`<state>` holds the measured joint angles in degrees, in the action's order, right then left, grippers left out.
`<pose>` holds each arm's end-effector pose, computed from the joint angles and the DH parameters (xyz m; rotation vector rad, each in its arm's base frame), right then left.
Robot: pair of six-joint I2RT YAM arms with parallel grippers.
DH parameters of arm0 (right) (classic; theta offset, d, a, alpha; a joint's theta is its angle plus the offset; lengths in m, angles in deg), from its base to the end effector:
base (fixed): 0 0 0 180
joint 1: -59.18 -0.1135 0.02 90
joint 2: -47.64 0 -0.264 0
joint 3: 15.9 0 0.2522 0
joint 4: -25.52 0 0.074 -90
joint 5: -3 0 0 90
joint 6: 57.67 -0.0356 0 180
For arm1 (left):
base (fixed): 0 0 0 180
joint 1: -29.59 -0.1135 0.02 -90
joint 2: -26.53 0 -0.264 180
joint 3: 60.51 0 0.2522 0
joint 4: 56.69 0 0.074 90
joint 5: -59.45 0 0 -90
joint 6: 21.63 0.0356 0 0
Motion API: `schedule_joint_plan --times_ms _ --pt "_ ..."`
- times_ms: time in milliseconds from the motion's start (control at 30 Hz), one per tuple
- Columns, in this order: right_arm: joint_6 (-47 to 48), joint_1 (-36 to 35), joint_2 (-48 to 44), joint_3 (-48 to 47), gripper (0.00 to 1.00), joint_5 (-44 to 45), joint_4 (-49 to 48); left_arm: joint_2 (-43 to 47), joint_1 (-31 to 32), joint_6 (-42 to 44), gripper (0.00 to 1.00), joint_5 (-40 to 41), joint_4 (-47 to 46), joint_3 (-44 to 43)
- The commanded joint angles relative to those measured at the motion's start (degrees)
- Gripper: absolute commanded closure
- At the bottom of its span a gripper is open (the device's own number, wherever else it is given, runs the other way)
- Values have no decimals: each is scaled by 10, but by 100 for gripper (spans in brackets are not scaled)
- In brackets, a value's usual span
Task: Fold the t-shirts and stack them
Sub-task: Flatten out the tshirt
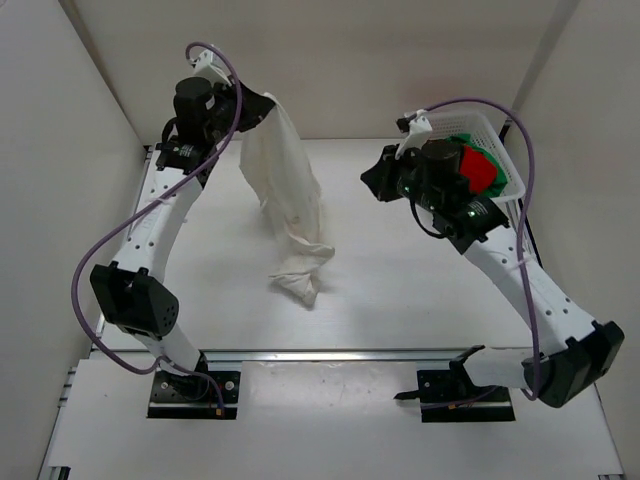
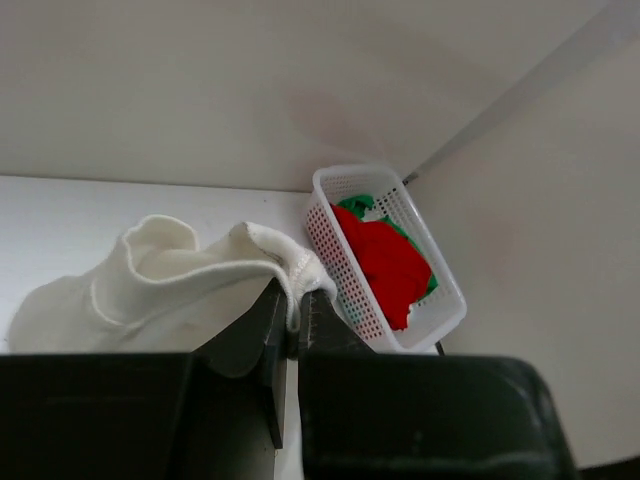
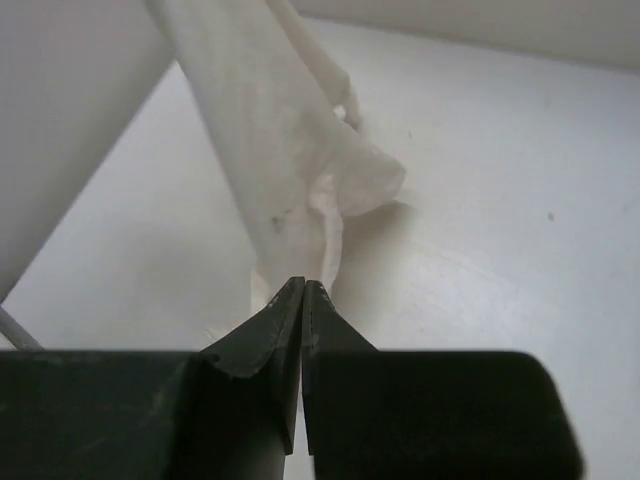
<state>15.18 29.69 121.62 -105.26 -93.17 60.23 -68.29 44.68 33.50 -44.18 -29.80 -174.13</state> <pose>0.2536 0.1478 0.3979 -0.2850 1.9396 0.6467 0.3729 -0.1092 0.4426 -0.1234 1.7787 -0.8421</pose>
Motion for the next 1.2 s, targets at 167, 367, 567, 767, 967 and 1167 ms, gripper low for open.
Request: schedule_joint_plan --times_ms 167,367,567,767,967,1167 --pt "8 -42 16 176 59 -102 -95 80 -39 -38 100 -42 -54 94" --pt "27 -59 153 163 48 -96 -177 119 -76 -27 100 -44 -64 197" --pt "-23 -19 258 152 48 -86 -270 113 -108 -28 100 -52 -79 246" --pt "-63 4 345 119 47 -103 -303 104 -102 -20 100 -47 -83 251" --pt "-99 12 411 80 51 -129 -313 96 -96 -24 100 -44 -91 253" --pt "-95 3 459 -4 94 -151 -268 93 -100 -21 100 -42 -89 250"
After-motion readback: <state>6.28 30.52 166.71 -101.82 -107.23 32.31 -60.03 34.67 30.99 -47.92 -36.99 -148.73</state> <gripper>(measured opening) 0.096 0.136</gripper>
